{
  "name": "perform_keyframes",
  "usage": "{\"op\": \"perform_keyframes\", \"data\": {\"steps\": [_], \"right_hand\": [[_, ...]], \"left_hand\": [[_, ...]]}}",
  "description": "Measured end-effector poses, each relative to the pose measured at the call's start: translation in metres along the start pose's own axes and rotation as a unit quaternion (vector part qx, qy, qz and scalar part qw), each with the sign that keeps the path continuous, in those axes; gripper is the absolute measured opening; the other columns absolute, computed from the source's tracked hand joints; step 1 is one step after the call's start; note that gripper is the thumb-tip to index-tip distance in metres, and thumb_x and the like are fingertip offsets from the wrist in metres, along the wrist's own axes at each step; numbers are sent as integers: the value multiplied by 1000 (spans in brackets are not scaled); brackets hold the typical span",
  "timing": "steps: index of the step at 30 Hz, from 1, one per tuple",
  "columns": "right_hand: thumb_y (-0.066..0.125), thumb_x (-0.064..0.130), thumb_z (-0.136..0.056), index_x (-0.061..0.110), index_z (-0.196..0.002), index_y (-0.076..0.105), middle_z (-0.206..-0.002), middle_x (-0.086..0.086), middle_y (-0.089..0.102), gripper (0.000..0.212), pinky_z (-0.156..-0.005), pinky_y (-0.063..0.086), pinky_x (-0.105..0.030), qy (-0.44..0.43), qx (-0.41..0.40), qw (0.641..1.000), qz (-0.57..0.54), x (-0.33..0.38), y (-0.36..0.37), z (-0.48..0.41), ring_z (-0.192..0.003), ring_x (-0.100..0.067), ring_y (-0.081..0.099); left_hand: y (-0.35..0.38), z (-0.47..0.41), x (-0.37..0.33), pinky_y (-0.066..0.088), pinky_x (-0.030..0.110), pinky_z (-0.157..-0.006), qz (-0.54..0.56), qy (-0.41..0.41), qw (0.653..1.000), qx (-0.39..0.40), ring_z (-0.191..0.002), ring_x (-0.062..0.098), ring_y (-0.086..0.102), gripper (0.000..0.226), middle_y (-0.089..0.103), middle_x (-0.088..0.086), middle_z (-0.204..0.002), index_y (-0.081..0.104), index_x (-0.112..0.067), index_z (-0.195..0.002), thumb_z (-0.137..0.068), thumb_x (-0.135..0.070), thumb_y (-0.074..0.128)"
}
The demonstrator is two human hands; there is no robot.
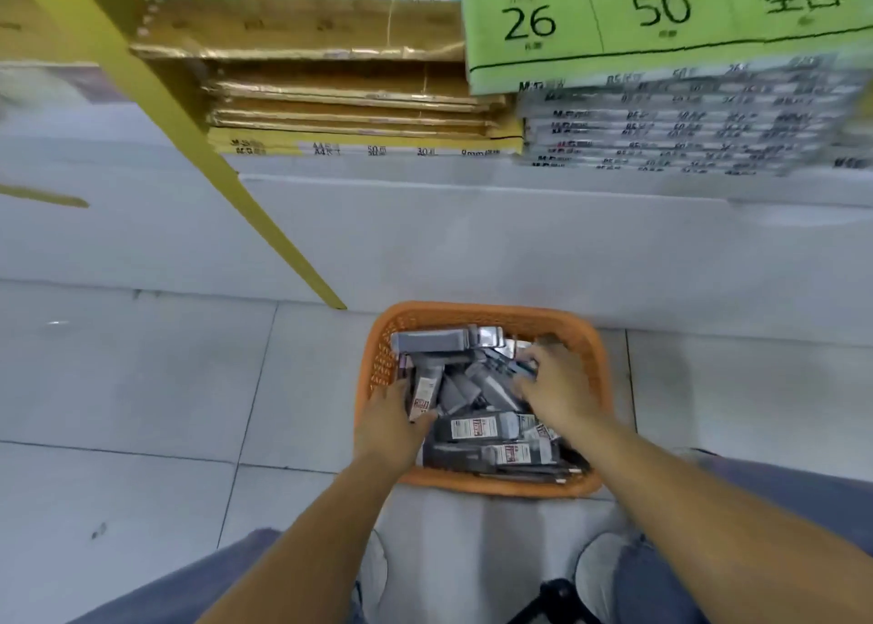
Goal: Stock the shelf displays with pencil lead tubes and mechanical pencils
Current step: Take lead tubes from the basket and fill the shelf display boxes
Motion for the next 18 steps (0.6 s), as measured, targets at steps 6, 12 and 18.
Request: {"op": "perform_keyframes", "data": {"steps": [6,12,18], "right_hand": [[66,42,-88,20,-145,32,-135,-2,53,70,-108,40,-37,33,-62,997,25,-31,9,-3,-120,-21,53],[74,27,-83,14,-144,38,-141,-5,48,72,-112,36,-43,89,-26,991,-101,-38,18,-16,-130,-25,46],[70,22,-85,16,-124,53,-112,4,64,42,-80,51,-29,96,-8,988,-124,-43,15,-13,-97,-17,64]], "left_hand": [[15,-20,-2,41,45,-110,-30,-55,998,1,-132,31,49,76,48,10,-147,39,-15,-149,-89,-53,67],[17,-33,-3,46,43,-104,-20,-85,996,0,-122,34,55,63,53,15,-137,46,-8,-138,-87,-34,74],[10,-38,1,49,47,-100,26,-74,996,49,-116,36,56,56,52,18,-132,46,-2,-133,-89,-26,71]]}}
Point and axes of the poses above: each hand's wrist, its own z-axis away from the middle knuckle, its own y-axis out of the palm, x = y × z, the point moved 2 cm from there along -z, towards the middle knuckle
